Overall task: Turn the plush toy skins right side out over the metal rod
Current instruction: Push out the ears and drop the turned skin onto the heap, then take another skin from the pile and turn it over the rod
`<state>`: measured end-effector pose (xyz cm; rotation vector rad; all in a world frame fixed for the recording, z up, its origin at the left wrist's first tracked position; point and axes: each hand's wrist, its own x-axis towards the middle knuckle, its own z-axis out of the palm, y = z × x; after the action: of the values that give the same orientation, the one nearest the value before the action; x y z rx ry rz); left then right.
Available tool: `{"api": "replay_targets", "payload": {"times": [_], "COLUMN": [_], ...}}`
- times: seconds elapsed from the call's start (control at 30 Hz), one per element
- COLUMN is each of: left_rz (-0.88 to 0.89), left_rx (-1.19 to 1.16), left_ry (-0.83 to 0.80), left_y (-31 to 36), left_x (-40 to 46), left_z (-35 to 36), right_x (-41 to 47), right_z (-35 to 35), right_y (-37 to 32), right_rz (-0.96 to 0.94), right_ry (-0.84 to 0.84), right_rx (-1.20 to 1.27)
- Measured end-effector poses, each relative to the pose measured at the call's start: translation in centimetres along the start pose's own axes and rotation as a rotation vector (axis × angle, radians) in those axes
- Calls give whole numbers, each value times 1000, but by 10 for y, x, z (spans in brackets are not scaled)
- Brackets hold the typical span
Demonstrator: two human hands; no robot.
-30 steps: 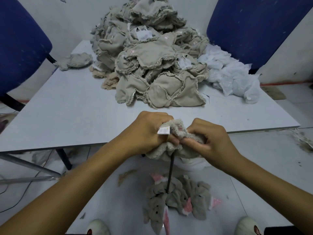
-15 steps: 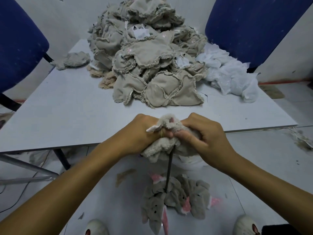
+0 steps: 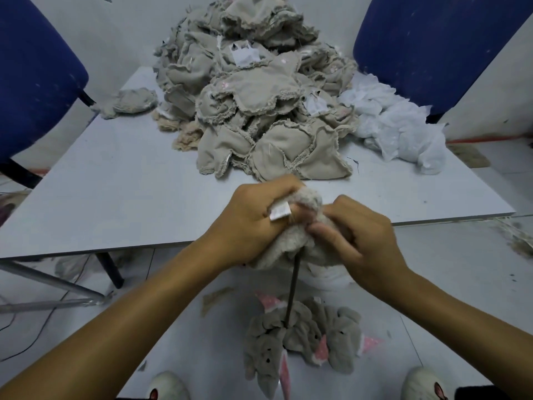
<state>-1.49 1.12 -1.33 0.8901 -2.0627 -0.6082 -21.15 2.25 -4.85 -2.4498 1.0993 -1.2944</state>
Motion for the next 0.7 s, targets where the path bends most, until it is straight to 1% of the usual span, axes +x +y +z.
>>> {"api": "replay_targets", "payload": {"times": [0.03,0.07,0.1,0.17,0.2,0.23,0.3,0.37,0.4,0.43,0.47,0.5,0.57,0.6,0.63,0.67,0.7], "left_rz": [45,75,86,67,53,42,6,-53,-80,-114,-154,-201,-343,-429,-466,-419,-265], "left_rx": [58,130,193,247,245,222,102,-42,-58,-25,38,139,411,562,713,803,803], "left_ry": [40,36,-9,-140,-171,-166,-79,56,136,222,290,319,281,234,181,159,156], "left_y": [-2,-6,-10,-18,-21,-21,-16,-7,-5,-4,-7,-11,-21,-25,-27,-27,-28], "left_x": [1,0,-1,-5,-5,-5,2,17,27,38,48,57,65,65,65,64,66], "left_z": [-1,-2,-4,-5,-5,-5,-6,-9,-11,-13,-16,-17,-15,-11,-7,-2,2], "right_x": [3,5,5,2,2,4,16,36,47,57,66,72,75,72,67,62,57], "right_z": [-1,-2,-2,1,1,-1,-12,-26,-31,-33,-33,-30,-20,-15,-11,-8,-7], "right_y": [0,1,3,6,7,8,7,6,7,10,13,17,31,38,46,52,57], "right_rz": [-21,-42,-43,10,28,44,106,190,224,249,269,297,367,413,457,483,487], "right_ry": [6,-36,-123,-328,-385,-399,-330,-150,-58,18,71,93,26,-36,-88,-116,-123], "right_rx": [-20,-37,-43,-12,13,49,167,298,346,365,343,291,122,34,-38,-92,-126]}}
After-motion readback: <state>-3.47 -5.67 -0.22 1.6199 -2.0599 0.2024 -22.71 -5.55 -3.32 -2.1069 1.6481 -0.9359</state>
